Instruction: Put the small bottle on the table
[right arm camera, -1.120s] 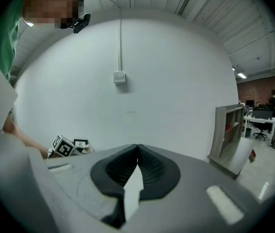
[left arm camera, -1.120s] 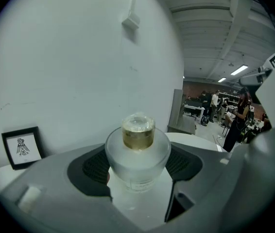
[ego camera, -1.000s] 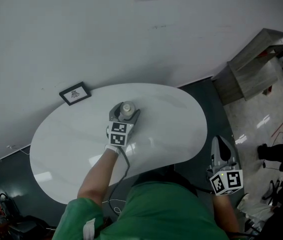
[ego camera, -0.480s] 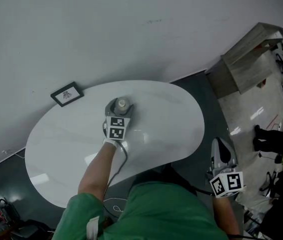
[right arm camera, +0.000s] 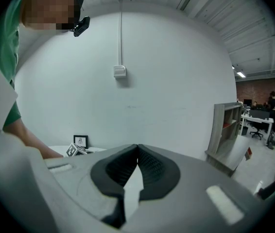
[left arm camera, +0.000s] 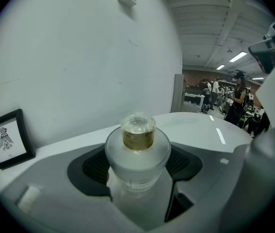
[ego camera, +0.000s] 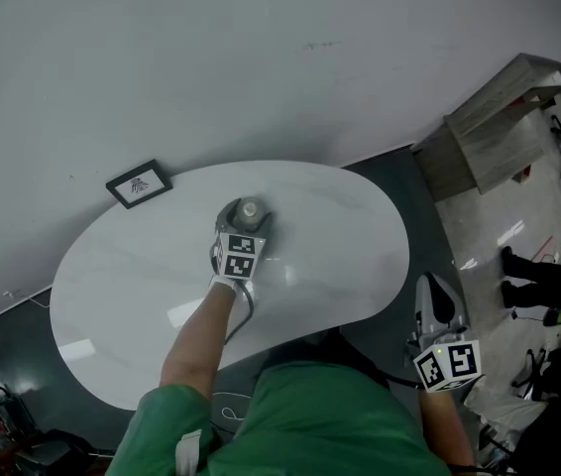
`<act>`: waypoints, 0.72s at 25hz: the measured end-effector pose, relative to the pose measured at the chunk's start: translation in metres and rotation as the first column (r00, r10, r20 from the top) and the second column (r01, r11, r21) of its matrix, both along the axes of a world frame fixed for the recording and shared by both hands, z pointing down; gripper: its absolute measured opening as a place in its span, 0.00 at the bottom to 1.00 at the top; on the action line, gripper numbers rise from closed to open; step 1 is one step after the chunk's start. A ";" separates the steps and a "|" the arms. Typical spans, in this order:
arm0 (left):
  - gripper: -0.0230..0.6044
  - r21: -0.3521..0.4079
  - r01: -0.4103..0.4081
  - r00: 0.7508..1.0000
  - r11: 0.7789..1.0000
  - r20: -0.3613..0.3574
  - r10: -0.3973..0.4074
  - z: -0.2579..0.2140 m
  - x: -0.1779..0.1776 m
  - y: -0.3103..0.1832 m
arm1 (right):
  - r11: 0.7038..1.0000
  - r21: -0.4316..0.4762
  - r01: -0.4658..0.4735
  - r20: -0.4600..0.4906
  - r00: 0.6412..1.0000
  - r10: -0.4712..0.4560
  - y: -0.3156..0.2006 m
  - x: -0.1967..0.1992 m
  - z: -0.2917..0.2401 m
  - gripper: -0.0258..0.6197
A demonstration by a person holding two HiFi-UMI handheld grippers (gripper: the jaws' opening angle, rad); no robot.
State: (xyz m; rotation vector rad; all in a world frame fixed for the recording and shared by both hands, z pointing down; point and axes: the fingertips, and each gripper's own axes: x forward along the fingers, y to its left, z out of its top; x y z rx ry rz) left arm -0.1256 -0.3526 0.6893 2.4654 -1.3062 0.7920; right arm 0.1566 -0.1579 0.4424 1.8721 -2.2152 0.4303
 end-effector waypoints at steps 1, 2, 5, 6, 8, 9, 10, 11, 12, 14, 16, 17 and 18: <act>0.58 0.002 0.001 1.000 1.000 -0.001 -0.001 0.000 0.000 0.000 | 1.000 0.000 0.005 0.001 1.000 -0.005 -0.001 -0.002 0.001 0.04; 0.58 0.003 0.002 1.000 1.000 0.000 -0.002 0.000 0.000 -0.001 | 1.000 -0.001 0.009 0.003 1.000 -0.009 -0.002 -0.003 0.002 0.04; 0.59 0.003 -0.002 1.000 1.000 0.011 0.002 0.001 0.000 0.000 | 1.000 0.001 0.020 0.008 1.000 -0.020 -0.003 -0.007 0.002 0.04; 0.59 0.001 -0.003 1.000 1.000 0.019 0.003 0.001 0.000 0.000 | 1.000 0.003 0.024 0.010 1.000 -0.024 -0.004 -0.008 0.002 0.04; 0.63 -0.003 0.004 1.000 1.000 0.025 -0.004 0.001 -0.003 0.002 | 0.999 0.009 0.036 0.014 0.999 -0.036 -0.005 -0.012 0.001 0.04; 0.65 -0.004 0.012 1.000 1.000 0.018 -0.012 0.001 -0.005 0.003 | 0.999 0.012 0.043 0.017 0.999 -0.043 -0.006 -0.013 0.000 0.04; 0.66 -0.004 0.018 1.000 1.000 0.010 -0.018 -0.001 -0.007 0.006 | 0.999 0.015 0.051 0.019 0.998 -0.052 -0.007 -0.015 0.000 0.04; 0.67 -0.003 0.023 1.000 1.000 0.002 -0.023 -0.003 -0.009 0.009 | 0.998 0.019 0.061 0.022 0.998 -0.062 -0.009 -0.016 -0.001 0.04; 0.67 0.001 0.027 1.000 1.000 -0.007 -0.027 -0.006 -0.011 0.014 | 0.997 0.023 0.072 0.026 0.997 -0.073 -0.010 -0.018 -0.001 0.04; 0.66 0.011 0.039 0.999 0.999 -0.024 -0.039 -0.019 -0.016 0.025 | 0.995 0.035 0.098 0.036 0.994 -0.100 -0.013 -0.023 -0.002 0.04; 0.66 0.022 0.069 0.997 0.997 -0.038 -0.069 -0.036 -0.025 0.039 | 0.990 0.047 0.129 0.046 0.990 -0.132 -0.017 -0.029 -0.003 0.04; 0.66 0.031 0.091 0.995 0.995 -0.045 -0.090 -0.045 -0.029 0.046 | 0.988 0.052 0.146 0.052 0.987 -0.149 -0.019 -0.032 -0.003 0.04; 0.66 0.042 0.115 0.992 0.992 -0.055 -0.113 -0.055 -0.033 0.054 | 0.985 0.056 0.163 0.058 0.984 -0.167 -0.021 -0.035 -0.003 0.04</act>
